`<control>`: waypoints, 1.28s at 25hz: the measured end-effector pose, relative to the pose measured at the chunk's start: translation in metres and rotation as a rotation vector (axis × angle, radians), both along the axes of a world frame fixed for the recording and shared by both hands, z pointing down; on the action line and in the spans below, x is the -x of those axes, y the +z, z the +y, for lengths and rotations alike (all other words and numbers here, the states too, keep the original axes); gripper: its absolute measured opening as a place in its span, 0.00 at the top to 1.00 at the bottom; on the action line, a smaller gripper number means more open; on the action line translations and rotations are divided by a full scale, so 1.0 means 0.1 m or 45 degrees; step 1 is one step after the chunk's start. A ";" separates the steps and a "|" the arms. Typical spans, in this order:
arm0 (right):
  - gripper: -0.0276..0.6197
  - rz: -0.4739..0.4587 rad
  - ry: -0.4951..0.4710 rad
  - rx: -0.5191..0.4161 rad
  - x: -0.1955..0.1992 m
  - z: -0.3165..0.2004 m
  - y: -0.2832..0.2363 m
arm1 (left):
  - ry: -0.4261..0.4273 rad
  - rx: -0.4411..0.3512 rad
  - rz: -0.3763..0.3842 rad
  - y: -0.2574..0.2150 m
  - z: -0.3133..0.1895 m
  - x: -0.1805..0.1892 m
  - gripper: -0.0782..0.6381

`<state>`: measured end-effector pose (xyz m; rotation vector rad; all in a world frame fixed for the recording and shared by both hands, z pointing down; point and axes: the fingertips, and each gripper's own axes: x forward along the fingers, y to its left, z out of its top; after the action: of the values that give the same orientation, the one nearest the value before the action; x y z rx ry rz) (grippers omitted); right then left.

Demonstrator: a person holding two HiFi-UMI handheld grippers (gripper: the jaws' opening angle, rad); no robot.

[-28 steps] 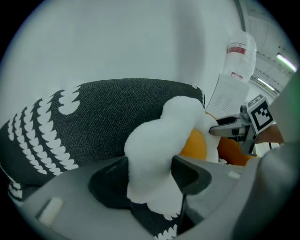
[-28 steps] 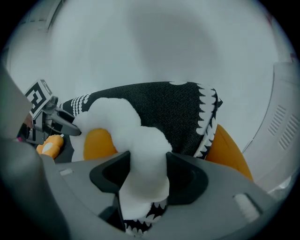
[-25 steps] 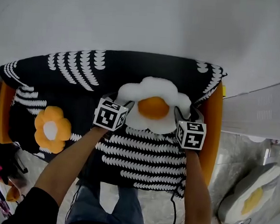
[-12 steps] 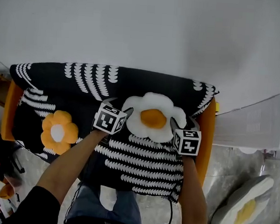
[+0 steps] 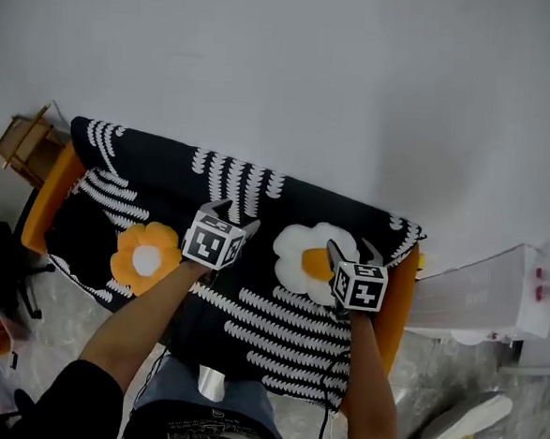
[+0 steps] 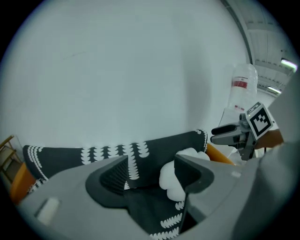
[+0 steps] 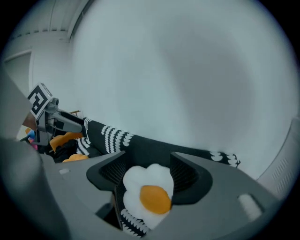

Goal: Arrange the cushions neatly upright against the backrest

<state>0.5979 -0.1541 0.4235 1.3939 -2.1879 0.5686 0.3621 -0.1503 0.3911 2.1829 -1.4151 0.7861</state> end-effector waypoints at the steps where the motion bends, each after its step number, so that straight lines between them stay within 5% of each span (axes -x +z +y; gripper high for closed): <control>1: 0.46 -0.004 -0.026 -0.011 0.14 0.00 -0.09 | -0.026 -0.018 0.007 -0.10 0.03 0.13 0.46; 12: 0.44 -0.031 -0.316 -0.089 2.01 0.27 -0.78 | -0.315 -0.162 0.043 -0.83 0.81 1.93 0.46; 21: 0.43 -0.028 -0.454 -0.101 3.63 1.11 -0.92 | -0.434 -0.179 0.031 -0.86 1.88 3.52 0.46; 32: 0.42 0.078 -0.564 -0.038 4.75 1.83 -0.72 | -0.491 -0.101 0.134 -0.45 2.62 4.41 0.46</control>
<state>0.1233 0.0289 0.3518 0.8799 -2.3587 0.3259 -0.0790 0.1115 0.3457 1.8855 -1.7621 0.4764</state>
